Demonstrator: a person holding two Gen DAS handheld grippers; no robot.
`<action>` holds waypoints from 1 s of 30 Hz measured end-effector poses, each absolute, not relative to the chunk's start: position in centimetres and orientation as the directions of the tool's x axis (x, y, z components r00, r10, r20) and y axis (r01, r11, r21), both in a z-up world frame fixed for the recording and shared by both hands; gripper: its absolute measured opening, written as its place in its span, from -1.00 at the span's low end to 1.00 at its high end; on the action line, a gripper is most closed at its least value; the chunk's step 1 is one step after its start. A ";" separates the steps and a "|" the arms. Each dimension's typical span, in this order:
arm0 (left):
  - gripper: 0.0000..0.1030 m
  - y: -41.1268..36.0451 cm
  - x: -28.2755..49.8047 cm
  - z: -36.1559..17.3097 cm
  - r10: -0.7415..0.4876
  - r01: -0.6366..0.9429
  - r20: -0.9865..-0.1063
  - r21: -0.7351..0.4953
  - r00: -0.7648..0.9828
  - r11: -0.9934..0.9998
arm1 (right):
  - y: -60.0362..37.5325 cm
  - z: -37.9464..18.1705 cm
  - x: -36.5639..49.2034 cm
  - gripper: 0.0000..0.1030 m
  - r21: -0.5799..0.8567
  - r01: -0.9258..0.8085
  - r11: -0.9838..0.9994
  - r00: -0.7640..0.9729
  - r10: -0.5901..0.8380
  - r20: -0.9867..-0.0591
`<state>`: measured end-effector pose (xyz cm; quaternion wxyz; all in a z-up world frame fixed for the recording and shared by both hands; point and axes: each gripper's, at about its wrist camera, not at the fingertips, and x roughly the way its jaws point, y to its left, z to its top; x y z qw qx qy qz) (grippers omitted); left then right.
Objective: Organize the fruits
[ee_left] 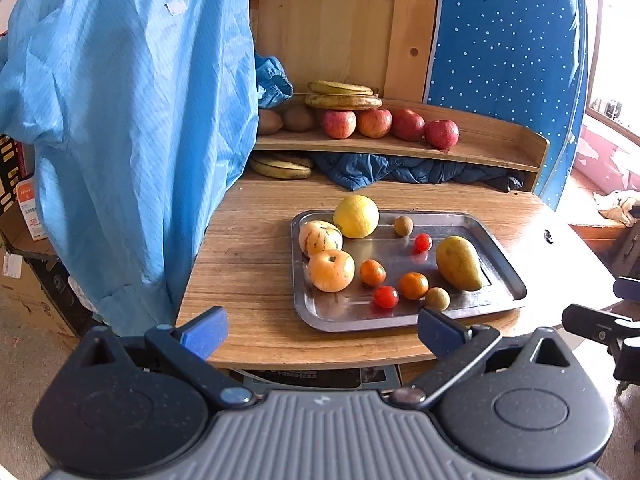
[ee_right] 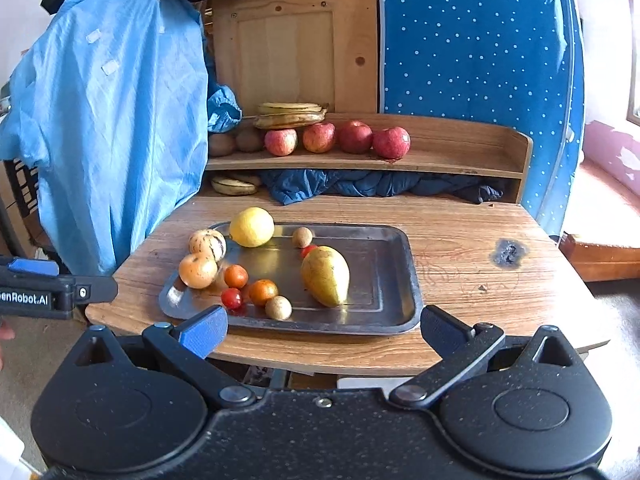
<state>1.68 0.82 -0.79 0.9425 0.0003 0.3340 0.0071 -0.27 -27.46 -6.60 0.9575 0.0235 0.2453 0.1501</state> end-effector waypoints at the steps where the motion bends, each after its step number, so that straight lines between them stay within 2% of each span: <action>1: 0.99 1.1 1.8 -0.8 0.009 -0.005 -0.631 0.008 0.776 1.000 | -27.0 -6.6 -0.4 0.99 0.122 -0.276 0.953 0.837 0.300 -0.458; 11: 0.99 3.6 2.3 -0.9 -0.038 0.065 -0.617 0.022 0.786 0.998 | -24.5 -7.2 -0.4 0.99 0.112 -0.240 0.964 0.836 0.264 -0.481; 30: 0.99 4.3 3.1 -1.7 -0.101 0.138 -0.647 0.007 0.756 0.990 | -23.6 -7.6 -0.1 0.99 0.090 -0.218 0.972 0.817 0.232 -0.529</action>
